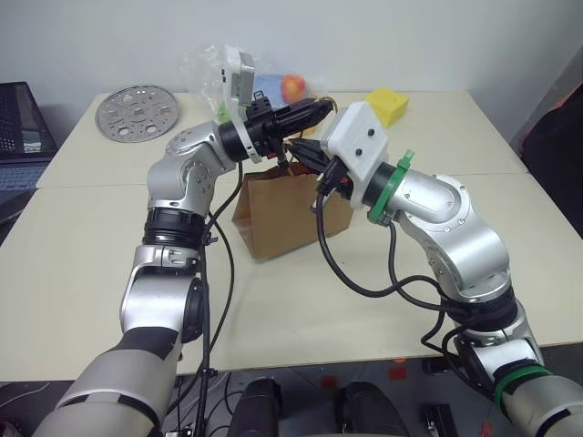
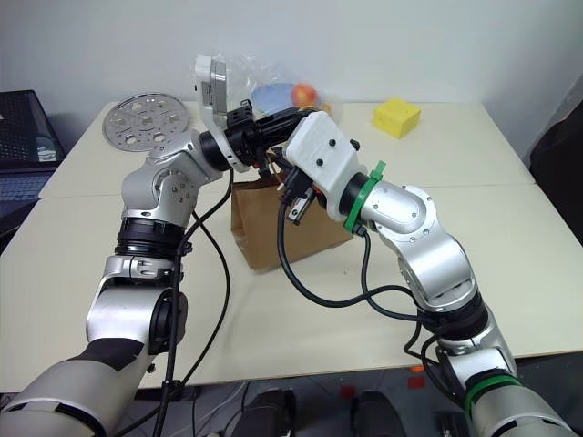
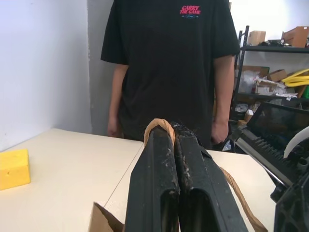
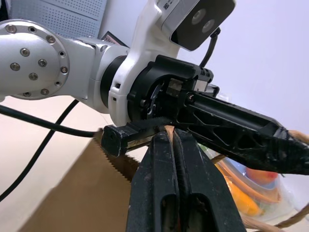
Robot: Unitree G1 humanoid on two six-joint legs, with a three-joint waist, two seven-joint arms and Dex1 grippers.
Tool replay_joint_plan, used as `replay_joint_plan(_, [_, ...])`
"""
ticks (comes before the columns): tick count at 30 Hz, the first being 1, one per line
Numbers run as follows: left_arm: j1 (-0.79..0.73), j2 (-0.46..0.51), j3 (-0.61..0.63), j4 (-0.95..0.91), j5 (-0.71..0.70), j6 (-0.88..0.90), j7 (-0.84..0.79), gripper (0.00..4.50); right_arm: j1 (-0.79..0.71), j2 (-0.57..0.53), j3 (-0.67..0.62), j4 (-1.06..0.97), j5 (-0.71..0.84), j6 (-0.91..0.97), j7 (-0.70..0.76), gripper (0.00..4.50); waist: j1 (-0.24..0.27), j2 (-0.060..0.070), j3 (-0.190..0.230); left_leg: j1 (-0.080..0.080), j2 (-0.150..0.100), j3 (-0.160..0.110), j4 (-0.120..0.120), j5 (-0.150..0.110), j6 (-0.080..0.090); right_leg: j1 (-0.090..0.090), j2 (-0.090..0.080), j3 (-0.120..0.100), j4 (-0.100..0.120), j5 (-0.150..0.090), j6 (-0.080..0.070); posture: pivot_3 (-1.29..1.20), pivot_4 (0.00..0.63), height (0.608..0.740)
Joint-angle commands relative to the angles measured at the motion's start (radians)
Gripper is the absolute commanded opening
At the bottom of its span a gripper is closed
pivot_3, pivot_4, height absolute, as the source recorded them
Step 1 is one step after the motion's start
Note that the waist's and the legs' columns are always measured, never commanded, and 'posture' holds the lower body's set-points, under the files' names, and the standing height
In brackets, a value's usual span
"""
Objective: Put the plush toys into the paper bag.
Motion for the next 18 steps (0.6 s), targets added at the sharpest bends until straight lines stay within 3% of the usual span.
replay_joint_plan(1, [-0.030,0.003,0.021,-0.021,-0.011,-0.007,-0.005,0.00,-0.035,0.006,-0.006,-0.027,-0.010,-0.002,-0.004,0.05,0.000,0.000,0.000,0.000,0.000,0.000,0.000,0.000,0.000,0.000,0.000,0.000,0.000,0.000,0.000,0.00,0.150,0.740])
replay_joint_plan(8, [0.081,0.057,-0.016,-0.137,0.015,0.036,-0.017,0.00,0.037,0.000,0.034,-0.006,0.022,0.074,0.039,0.05,-0.008,0.000,0.000,0.000,0.000,0.000,0.000,0.000,0.000,0.000,0.000,0.000,0.000,0.000,0.000,0.00,0.150,0.740])
replay_joint_plan(9, [0.090,0.066,-0.010,-0.146,0.016,0.043,-0.006,0.00,0.037,0.003,0.034,-0.001,0.020,0.066,0.042,0.22,-0.009,0.000,0.000,0.000,0.000,0.000,0.000,0.000,0.000,0.000,0.000,0.000,0.000,0.000,0.000,0.00,0.150,0.740])
replay_joint_plan(12, [0.116,0.097,-0.001,-0.182,0.017,0.066,0.001,0.00,0.033,0.011,0.029,0.009,0.034,0.059,0.066,0.94,-0.009,0.000,0.000,0.000,0.001,-0.001,0.000,0.000,0.000,0.000,0.000,0.000,0.001,0.000,0.000,0.00,0.150,0.740])
replay_joint_plan(15, [0.174,0.183,0.031,-0.287,-0.008,0.129,0.007,0.63,0.031,-0.012,0.001,-0.003,0.057,0.042,0.108,2.02,-0.014,0.000,0.000,0.000,0.001,-0.001,0.000,0.000,0.000,0.000,0.000,0.000,0.001,0.000,0.000,0.00,0.150,0.740])
replay_joint_plan(18, [0.246,0.271,0.084,-0.388,-0.037,0.190,0.029,1.52,0.036,-0.055,-0.054,-0.033,0.100,0.048,0.148,3.11,-0.012,0.000,0.000,0.000,0.001,-0.001,0.000,0.000,0.000,0.000,-0.001,0.000,0.001,0.000,0.000,0.00,0.150,0.740])
